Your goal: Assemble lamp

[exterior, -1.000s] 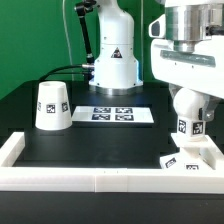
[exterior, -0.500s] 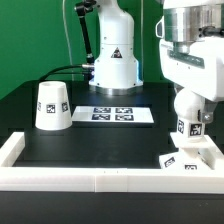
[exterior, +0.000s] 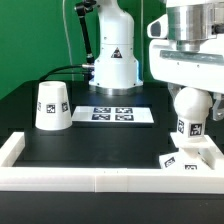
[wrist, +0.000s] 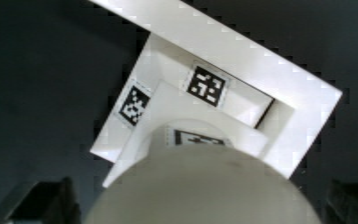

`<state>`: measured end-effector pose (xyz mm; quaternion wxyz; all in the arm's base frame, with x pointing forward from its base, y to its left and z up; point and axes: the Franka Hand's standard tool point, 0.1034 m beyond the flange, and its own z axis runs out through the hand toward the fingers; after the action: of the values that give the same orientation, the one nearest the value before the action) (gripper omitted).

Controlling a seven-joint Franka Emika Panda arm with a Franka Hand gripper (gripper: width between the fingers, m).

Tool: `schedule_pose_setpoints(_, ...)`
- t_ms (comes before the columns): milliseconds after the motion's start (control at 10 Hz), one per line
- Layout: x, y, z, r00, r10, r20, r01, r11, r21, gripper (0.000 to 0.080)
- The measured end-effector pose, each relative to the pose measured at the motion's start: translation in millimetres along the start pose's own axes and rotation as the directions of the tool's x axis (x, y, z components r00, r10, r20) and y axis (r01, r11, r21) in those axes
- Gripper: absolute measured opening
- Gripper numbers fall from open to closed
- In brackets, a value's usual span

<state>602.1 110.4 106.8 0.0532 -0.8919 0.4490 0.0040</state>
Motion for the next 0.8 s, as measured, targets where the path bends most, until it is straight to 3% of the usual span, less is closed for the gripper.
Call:
schedule_pose_setpoints(300,-2.7,-2.7,-4.5,0.958,-0.286,-0.003,0.286,0.958,0.005,0.0699)
schedule_pose_setpoints(800,0.7,0.9,-3.7,0.724,-0.690,-0.006,0.690,0.724,0.001,0.0699)
